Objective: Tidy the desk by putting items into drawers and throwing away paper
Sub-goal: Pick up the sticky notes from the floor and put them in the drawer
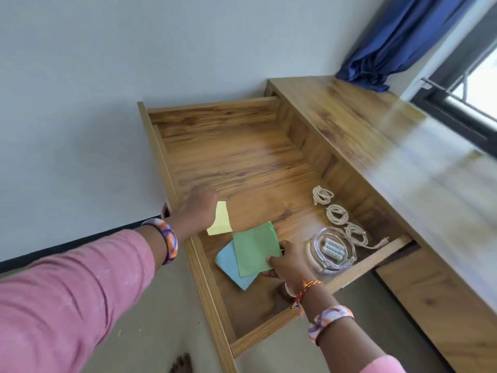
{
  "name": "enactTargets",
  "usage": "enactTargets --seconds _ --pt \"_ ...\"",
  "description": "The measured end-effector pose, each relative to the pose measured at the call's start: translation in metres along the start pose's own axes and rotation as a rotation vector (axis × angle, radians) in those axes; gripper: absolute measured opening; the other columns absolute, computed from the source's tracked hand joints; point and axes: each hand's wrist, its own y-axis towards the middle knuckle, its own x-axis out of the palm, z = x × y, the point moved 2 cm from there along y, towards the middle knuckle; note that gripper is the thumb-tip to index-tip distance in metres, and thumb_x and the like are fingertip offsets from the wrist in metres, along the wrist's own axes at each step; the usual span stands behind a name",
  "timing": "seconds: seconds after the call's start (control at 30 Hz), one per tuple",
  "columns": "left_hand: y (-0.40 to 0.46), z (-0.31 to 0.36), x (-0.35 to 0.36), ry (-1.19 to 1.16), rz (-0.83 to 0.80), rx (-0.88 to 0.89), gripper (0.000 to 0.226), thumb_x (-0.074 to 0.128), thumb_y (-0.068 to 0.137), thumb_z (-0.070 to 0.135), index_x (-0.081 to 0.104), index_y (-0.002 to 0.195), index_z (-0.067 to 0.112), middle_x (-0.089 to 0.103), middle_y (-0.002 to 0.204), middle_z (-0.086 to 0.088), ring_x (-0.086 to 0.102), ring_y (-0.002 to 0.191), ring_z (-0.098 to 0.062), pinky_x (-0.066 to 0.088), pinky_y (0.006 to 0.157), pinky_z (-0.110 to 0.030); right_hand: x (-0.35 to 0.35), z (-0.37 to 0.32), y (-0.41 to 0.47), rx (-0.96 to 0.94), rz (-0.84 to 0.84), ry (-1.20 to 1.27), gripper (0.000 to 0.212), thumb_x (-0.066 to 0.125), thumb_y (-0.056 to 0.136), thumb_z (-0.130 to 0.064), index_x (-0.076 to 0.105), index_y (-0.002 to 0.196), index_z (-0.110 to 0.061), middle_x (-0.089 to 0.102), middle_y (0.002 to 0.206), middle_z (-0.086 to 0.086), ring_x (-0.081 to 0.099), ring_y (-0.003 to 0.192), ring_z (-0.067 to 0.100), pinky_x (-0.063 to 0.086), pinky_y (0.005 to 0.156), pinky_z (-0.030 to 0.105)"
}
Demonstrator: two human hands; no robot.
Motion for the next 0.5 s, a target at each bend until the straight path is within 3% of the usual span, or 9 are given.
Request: enactTargets --seconds 0.17,0.27,0.4,0.5 --pt "0.003 -0.006 0.004 0.228 -0.047 0.086 0.032 0.046 0.088 0.003 0.056 0.119 0.002 0.056 0.125 -0.016 0.053 0.116 -0.028 0.046 0.088 -0.033 0.009 0.002 0.002 0.052 0.007 0.166 0.035 0.052 0.088 0.006 0.044 0.121 0.0 0.056 0.091 0.007 0.066 0.091 0.031 0.06 0.071 0.041" --pt "0.004 -0.012 0.014 0.316 -0.088 0.184 0.026 0.05 0.089 0.012 0.062 0.112 0.012 0.059 0.121 -0.01 0.055 0.114 -0.027 0.046 0.087 -0.035 0.024 0.001 -0.001 0.098 -0.058 0.144 0.034 0.053 0.088 0.004 0.044 0.12 -0.003 0.055 0.093 0.009 0.065 0.089 0.029 0.06 0.059 0.032" --pt "0.004 -0.014 0.021 0.222 -0.154 0.291 0.046 0.046 0.088 0.009 0.052 0.13 0.029 0.054 0.131 -0.003 0.053 0.118 -0.027 0.047 0.086 -0.036 0.04 -0.004 0.002 -0.008 -0.047 -0.106 0.016 0.058 0.081 -0.001 0.05 0.089 -0.013 0.058 0.09 0.009 0.065 0.096 0.036 0.057 0.081 0.048" --pt "0.003 -0.014 0.022 0.249 -0.207 0.297 0.044 0.047 0.086 0.008 0.058 0.124 0.028 0.059 0.128 -0.003 0.055 0.115 -0.028 0.048 0.084 -0.032 0.042 -0.014 0.002 -0.107 -0.004 -0.35 0.011 0.058 0.079 -0.01 0.051 0.087 -0.014 0.058 0.091 0.012 0.064 0.096 0.038 0.055 0.082 0.049"
